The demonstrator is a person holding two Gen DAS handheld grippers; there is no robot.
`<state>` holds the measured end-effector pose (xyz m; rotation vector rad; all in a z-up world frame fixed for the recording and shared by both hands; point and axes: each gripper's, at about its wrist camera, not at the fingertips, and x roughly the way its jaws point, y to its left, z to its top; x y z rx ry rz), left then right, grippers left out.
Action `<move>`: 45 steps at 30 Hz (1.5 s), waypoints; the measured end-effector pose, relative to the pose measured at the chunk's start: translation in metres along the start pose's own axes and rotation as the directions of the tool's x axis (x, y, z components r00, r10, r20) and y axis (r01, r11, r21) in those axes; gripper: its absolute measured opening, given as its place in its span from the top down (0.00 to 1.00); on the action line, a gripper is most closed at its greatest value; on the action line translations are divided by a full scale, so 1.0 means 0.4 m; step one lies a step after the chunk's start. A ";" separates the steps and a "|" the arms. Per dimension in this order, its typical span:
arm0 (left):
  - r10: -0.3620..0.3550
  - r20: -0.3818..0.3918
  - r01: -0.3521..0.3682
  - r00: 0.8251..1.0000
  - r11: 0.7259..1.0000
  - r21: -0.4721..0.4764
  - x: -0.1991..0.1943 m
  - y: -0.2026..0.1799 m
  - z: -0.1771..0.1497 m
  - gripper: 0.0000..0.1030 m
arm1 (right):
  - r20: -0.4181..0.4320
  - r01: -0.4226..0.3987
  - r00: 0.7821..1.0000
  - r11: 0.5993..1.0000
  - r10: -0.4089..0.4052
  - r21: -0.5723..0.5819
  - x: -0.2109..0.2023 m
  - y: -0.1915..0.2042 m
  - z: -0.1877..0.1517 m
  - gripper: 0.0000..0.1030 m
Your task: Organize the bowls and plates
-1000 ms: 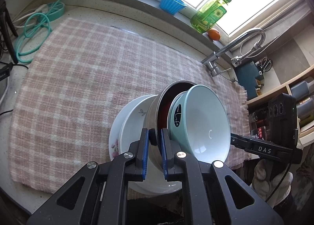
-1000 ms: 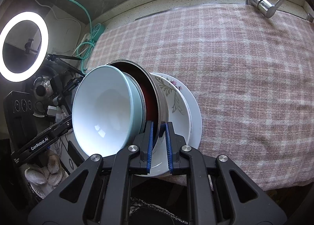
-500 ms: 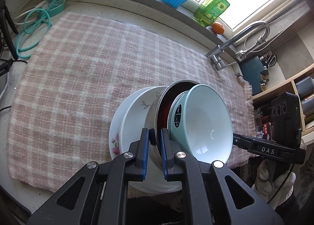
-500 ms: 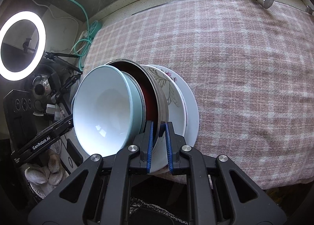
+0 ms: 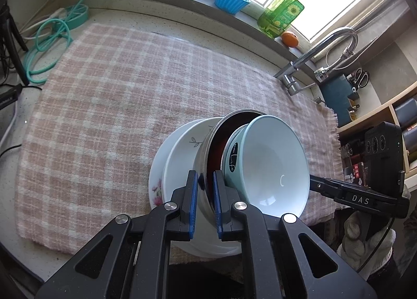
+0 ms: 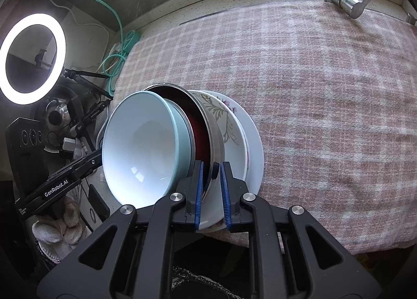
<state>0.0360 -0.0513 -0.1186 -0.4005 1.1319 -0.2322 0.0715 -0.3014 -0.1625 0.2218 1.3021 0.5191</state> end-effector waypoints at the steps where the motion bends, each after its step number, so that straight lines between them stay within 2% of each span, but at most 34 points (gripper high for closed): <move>1: 0.005 0.006 -0.005 1.000 1.000 0.002 -0.003 -0.001 -0.001 0.90 | 0.003 0.003 1.000 1.000 -0.003 -0.007 -0.004 0.002 -0.001 0.86; 5: 0.020 0.023 -0.020 1.000 1.000 0.000 -0.014 -0.003 -0.002 0.90 | 0.017 0.011 1.000 0.999 -0.010 -0.032 -0.023 0.005 -0.008 0.81; 7: 0.032 0.034 -0.032 0.999 0.999 -0.002 -0.022 -0.006 -0.007 0.90 | 0.033 0.019 0.999 0.999 -0.017 -0.044 -0.038 0.003 -0.012 0.73; 14: 0.094 0.116 -0.095 0.989 0.995 0.005 -0.074 -0.038 -0.036 0.89 | 0.105 0.051 0.994 0.994 -0.041 -0.099 -0.107 -0.004 -0.035 0.73; 17: 0.126 0.148 -0.131 0.981 0.991 0.021 -0.093 -0.063 -0.054 0.75 | 0.135 0.061 0.990 0.990 -0.043 -0.131 -0.133 -0.001 -0.051 0.71; 19: 0.155 0.168 -0.162 0.974 0.986 0.033 -0.103 -0.083 -0.069 0.74 | 0.154 0.070 0.987 0.986 -0.046 -0.154 -0.149 0.001 -0.068 0.59; 20: 0.172 0.175 -0.181 0.969 0.983 0.039 -0.107 -0.093 -0.076 0.70 | 0.168 0.071 0.985 0.984 -0.043 -0.164 -0.157 0.004 -0.076 0.55; 21: 0.187 0.186 -0.198 0.965 0.979 0.044 -0.113 -0.101 -0.082 0.57 | 0.185 0.077 0.982 0.982 -0.045 -0.172 -0.164 0.010 -0.085 0.52; 22: 0.199 0.204 -0.212 0.959 0.976 0.045 -0.122 -0.107 -0.090 0.51 | 0.201 0.093 0.978 0.979 -0.056 -0.182 -0.169 0.016 -0.091 0.51; 23: 0.207 0.223 -0.222 0.953 0.974 0.046 -0.130 -0.114 -0.097 0.46 | 0.216 0.111 0.974 0.976 -0.069 -0.189 -0.175 0.022 -0.098 0.51; 24: 0.212 0.233 -0.229 0.949 0.972 0.049 -0.137 -0.119 -0.102 0.46 | 0.230 0.126 0.970 0.973 -0.079 -0.195 -0.179 0.030 -0.105 0.48; 25: 0.213 0.237 -0.232 0.948 0.971 0.054 -0.142 -0.123 -0.106 0.46 | 0.243 0.136 0.966 0.971 -0.086 -0.198 -0.184 0.037 -0.114 0.40; 26: 0.210 0.240 -0.231 0.948 0.971 0.062 -0.147 -0.127 -0.109 0.44 | 0.256 0.142 0.963 0.969 -0.088 -0.202 -0.188 0.045 -0.122 0.36; 28: 0.210 0.245 -0.236 0.947 0.968 0.083 -0.155 -0.134 -0.113 0.37 | 0.283 0.154 0.955 0.967 -0.092 -0.205 -0.195 0.062 -0.139 0.26; 30: 0.203 0.256 -0.236 0.945 0.966 0.103 -0.165 -0.138 -0.115 0.31 | 0.313 0.173 0.944 0.965 -0.105 -0.198 -0.199 0.079 -0.159 0.25; 32: 0.192 0.251 -0.226 0.949 0.967 0.116 -0.171 -0.139 -0.118 0.29 | 0.327 0.191 0.937 0.966 -0.126 -0.175 -0.199 0.095 -0.177 0.25; 33: 0.185 0.242 -0.219 0.953 0.968 0.124 -0.172 -0.138 -0.118 0.28 | 0.330 0.189 0.936 0.967 -0.126 -0.168 -0.198 0.101 -0.187 0.23; 34: 0.177 0.237 -0.213 0.955 0.968 0.136 -0.174 -0.138 -0.120 0.27 | 0.328 0.188 0.936 0.969 -0.126 -0.162 -0.196 0.105 -0.192 0.16; 35: 0.172 0.234 -0.210 0.957 0.966 0.148 -0.175 -0.138 -0.123 0.26 | 0.331 0.185 0.935 0.971 -0.127 -0.149 -0.195 0.109 -0.200 0.13; 41: 0.153 0.222 -0.200 0.963 0.958 0.204 -0.182 -0.138 -0.136 0.25 | 0.353 0.167 0.926 0.984 -0.135 -0.062 -0.203 0.111 -0.226 0.12; 45: 0.154 0.236 -0.205 0.959 0.956 0.210 -0.185 -0.142 -0.146 0.25 | 0.361 0.175 0.922 0.982 -0.139 -0.069 -0.210 0.115 -0.227 0.12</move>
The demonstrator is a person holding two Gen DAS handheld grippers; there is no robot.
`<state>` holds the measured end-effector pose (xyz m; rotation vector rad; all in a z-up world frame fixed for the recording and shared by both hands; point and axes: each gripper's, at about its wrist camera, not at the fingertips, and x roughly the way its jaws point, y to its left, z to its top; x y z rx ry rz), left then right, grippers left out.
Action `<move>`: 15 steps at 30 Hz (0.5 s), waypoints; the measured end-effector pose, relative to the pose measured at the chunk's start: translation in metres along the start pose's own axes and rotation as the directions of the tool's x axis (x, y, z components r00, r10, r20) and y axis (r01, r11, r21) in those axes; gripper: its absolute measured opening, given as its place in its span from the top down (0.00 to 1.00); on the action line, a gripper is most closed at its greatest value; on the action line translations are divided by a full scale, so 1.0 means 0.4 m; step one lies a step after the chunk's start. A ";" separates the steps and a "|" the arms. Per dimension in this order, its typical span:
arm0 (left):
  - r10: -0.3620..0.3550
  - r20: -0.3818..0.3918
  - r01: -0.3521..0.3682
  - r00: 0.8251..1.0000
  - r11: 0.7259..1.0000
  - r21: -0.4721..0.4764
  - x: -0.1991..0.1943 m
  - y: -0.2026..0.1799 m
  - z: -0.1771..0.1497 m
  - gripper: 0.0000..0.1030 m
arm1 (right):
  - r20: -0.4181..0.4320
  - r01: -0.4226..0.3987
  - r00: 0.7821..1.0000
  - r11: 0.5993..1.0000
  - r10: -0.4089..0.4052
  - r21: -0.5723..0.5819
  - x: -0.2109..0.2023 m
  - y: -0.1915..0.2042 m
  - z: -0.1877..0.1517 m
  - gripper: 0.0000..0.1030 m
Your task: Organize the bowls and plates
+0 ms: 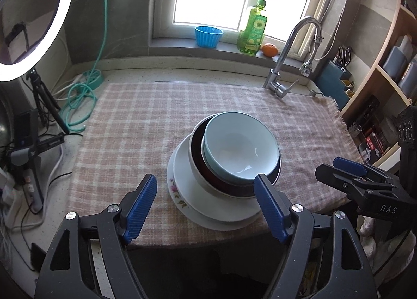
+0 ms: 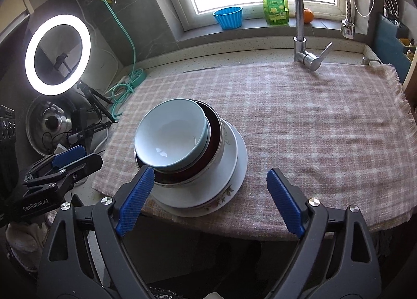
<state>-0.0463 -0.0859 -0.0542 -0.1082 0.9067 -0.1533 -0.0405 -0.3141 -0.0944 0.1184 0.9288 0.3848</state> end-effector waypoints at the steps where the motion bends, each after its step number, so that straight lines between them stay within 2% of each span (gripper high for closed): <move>1: 0.007 0.001 -0.007 1.000 1.000 -0.007 0.001 0.001 0.000 0.25 | -0.002 0.004 1.000 1.000 -0.004 -0.004 -0.002 0.001 0.002 0.12; 5: -0.003 0.007 0.003 1.000 0.999 -0.054 0.004 0.005 0.000 0.25 | 0.017 0.018 1.000 1.000 -0.017 -0.025 -0.017 0.000 0.006 0.12; 15: 0.009 0.019 -0.008 1.000 0.999 -0.041 0.002 -0.014 0.004 0.25 | 0.037 0.008 0.999 0.999 -0.007 -0.037 -0.022 0.002 0.009 0.12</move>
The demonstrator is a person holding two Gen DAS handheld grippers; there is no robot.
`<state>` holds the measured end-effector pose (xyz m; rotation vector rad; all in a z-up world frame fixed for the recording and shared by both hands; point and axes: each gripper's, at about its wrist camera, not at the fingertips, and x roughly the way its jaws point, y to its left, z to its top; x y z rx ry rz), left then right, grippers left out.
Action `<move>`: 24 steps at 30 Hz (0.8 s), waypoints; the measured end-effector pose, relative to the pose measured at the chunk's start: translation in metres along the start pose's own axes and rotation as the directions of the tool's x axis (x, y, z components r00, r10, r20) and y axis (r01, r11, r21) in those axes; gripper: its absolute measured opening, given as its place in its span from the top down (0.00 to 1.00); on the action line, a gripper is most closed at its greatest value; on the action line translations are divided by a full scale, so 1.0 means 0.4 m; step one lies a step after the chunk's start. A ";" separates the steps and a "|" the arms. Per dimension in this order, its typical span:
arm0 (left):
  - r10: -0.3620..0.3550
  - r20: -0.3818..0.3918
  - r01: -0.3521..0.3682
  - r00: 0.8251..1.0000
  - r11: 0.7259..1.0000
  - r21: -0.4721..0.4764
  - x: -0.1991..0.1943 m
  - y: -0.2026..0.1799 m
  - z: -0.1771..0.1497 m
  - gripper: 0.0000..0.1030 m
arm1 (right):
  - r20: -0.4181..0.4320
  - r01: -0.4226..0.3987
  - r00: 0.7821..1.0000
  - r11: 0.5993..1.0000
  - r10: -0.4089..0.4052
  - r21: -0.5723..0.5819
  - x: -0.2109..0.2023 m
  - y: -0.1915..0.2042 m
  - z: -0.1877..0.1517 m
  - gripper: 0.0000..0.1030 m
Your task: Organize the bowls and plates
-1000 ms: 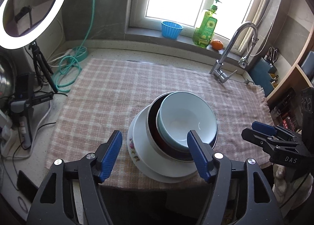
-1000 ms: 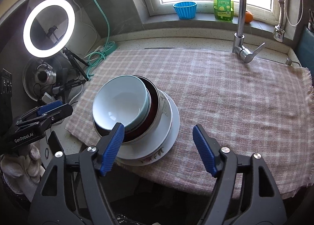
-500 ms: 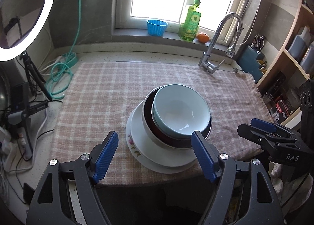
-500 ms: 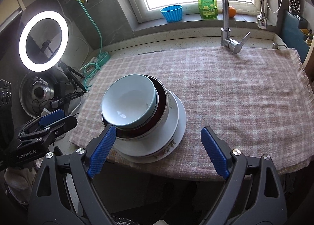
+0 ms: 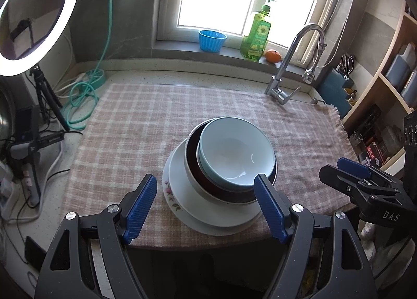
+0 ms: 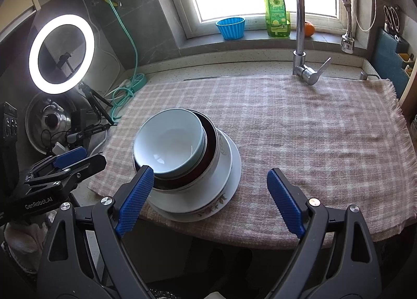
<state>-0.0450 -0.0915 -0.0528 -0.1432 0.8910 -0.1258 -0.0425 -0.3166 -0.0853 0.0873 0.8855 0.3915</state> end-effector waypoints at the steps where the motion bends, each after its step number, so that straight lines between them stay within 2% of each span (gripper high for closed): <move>1: 0.002 0.001 -0.002 1.000 1.000 0.001 0.000 0.000 0.001 0.25 | -0.001 -0.001 1.000 1.000 0.001 0.000 0.000 0.000 0.000 0.12; 24: 0.012 0.009 -0.012 1.000 1.000 0.013 0.013 -0.007 0.017 0.25 | 0.004 -0.002 1.000 1.000 0.002 0.000 0.015 -0.004 0.023 0.12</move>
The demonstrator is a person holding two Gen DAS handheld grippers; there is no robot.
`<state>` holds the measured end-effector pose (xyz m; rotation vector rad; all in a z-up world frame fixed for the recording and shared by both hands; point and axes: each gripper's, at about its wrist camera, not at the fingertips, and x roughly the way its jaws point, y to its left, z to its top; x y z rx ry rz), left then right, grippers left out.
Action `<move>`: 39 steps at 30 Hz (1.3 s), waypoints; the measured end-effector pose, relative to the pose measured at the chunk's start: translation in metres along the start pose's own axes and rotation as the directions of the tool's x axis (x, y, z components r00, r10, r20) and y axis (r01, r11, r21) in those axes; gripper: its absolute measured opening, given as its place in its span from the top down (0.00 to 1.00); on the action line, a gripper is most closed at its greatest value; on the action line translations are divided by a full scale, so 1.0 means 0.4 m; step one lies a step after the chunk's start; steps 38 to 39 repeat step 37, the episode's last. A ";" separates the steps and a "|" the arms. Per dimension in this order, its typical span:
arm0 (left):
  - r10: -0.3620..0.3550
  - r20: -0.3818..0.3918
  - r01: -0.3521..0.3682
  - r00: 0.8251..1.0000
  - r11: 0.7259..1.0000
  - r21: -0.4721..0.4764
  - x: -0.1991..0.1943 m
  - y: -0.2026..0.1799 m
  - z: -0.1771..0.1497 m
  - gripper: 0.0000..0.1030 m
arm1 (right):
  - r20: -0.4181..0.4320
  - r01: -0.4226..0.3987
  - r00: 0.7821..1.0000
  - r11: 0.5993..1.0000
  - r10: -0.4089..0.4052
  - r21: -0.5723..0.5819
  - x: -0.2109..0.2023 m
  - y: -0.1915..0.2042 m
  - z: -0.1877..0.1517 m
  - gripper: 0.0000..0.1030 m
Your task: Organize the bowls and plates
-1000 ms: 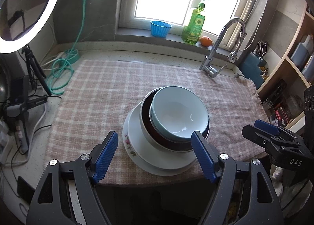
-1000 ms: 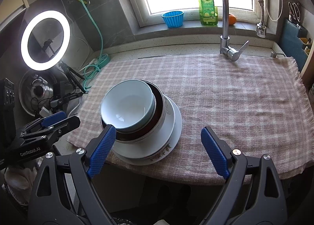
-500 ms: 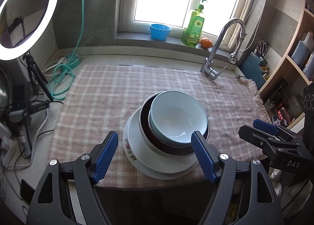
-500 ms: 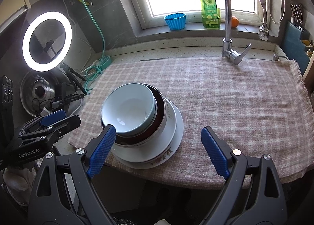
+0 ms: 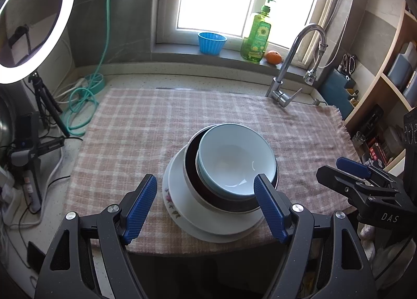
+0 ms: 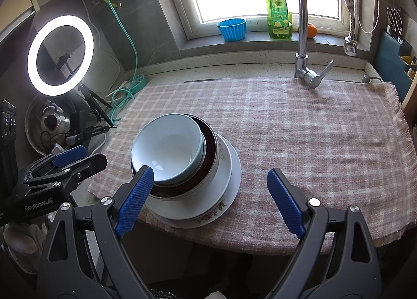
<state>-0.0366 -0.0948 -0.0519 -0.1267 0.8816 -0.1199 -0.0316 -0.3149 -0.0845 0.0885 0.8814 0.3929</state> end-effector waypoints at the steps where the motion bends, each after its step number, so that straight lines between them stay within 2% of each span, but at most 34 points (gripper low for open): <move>1: 0.000 0.000 0.000 1.000 1.000 0.000 0.000 -0.001 0.000 0.25 | -0.001 -0.001 1.000 1.000 0.001 -0.001 0.000 -0.001 0.001 0.12; 22: 0.048 0.012 -0.048 0.999 0.999 0.010 -0.003 0.009 0.009 0.25 | -0.006 0.002 1.000 1.000 -0.002 0.000 0.011 0.000 0.004 0.12; 39: 0.046 0.030 -0.046 0.999 0.999 0.008 -0.005 0.015 0.018 0.25 | -0.009 0.013 1.000 1.000 -0.012 0.010 0.020 -0.002 0.001 0.12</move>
